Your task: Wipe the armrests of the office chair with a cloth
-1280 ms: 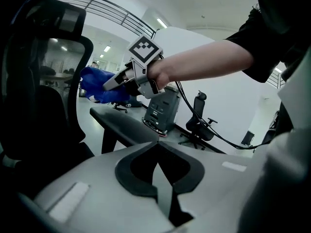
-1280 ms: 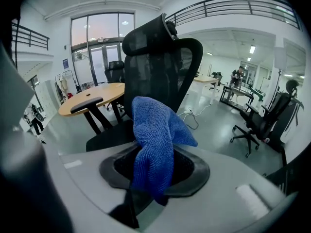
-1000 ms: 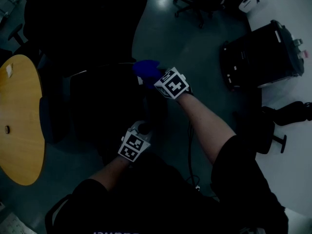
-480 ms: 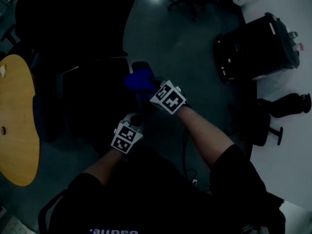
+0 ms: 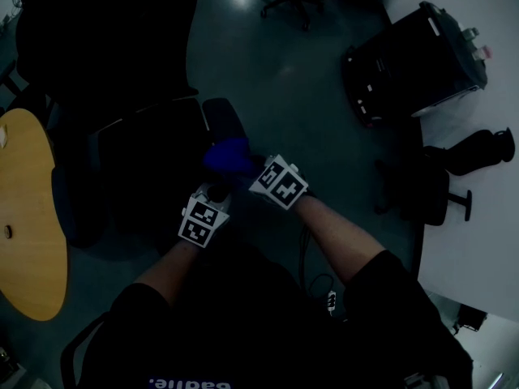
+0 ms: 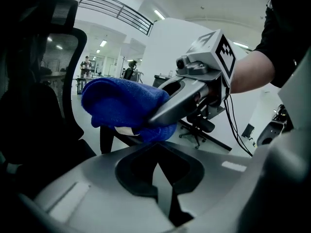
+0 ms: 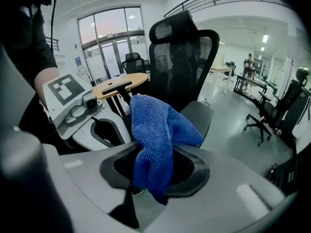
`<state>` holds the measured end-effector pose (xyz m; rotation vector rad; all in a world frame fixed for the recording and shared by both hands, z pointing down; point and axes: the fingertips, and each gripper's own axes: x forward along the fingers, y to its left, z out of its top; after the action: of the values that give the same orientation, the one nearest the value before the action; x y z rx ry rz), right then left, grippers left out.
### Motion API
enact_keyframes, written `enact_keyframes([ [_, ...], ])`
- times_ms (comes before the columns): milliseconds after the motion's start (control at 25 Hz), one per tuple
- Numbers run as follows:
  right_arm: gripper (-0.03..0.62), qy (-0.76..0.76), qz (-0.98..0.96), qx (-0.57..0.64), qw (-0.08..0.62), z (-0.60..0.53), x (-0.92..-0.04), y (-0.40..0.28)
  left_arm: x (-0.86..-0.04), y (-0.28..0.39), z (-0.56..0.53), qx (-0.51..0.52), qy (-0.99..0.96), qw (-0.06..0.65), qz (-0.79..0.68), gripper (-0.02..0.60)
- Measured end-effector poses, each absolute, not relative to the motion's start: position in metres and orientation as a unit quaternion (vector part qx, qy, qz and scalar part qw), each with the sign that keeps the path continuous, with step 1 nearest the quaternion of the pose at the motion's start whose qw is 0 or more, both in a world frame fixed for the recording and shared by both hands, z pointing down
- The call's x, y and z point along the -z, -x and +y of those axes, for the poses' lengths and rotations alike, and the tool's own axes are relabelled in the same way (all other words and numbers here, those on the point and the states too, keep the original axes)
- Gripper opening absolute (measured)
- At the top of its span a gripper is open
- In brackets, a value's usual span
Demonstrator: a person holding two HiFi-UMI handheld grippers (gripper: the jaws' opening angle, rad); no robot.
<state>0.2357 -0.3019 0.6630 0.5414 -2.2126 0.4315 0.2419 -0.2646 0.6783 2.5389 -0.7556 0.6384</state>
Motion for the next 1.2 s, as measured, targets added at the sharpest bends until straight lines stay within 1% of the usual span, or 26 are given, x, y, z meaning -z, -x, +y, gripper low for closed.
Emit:
enact_keyframes([
  [320, 0.143, -0.238, -0.869, -0.191, 0.39, -0.274, -0.665, -0.252, -0.682, -0.241, -0.248, -0.248, -0.911, 0.197, -0.264, 0.018],
  [520, 0.143, -0.253, -0.863, -0.201, 0.389, -0.254, -0.661, -0.256, -0.672, -0.229, -0.232, -0.235, -0.913, 0.199, -0.266, 0.018],
  [680, 0.141, -0.268, -0.872, -0.214, 0.349, -0.232, -0.635, -0.245, -0.64, -0.219, -0.211, -0.202, -0.923, 0.194, -0.263, 0.018],
  [800, 0.141, -0.283, -0.884, -0.221, 0.298, -0.223, -0.606, -0.215, -0.605, -0.186, -0.202, -0.169, -0.928, 0.182, -0.277, 0.019],
  [960, 0.141, -0.294, -0.902, -0.211, 0.234, -0.204, -0.566, -0.155, -0.562, -0.118, -0.188, -0.128, -0.929, 0.154, -0.311, 0.018],
  [1080, 0.141, -0.305, -0.906, -0.216, 0.196, -0.172, -0.542, -0.118, -0.535, -0.066, -0.16, -0.105, -0.925, 0.14, -0.336, 0.018],
  [1200, 0.141, -0.312, -0.904, -0.234, 0.177, -0.12, -0.534, -0.086, -0.522, -0.018, -0.112, -0.088, -0.921, 0.143, -0.352, 0.018],
])
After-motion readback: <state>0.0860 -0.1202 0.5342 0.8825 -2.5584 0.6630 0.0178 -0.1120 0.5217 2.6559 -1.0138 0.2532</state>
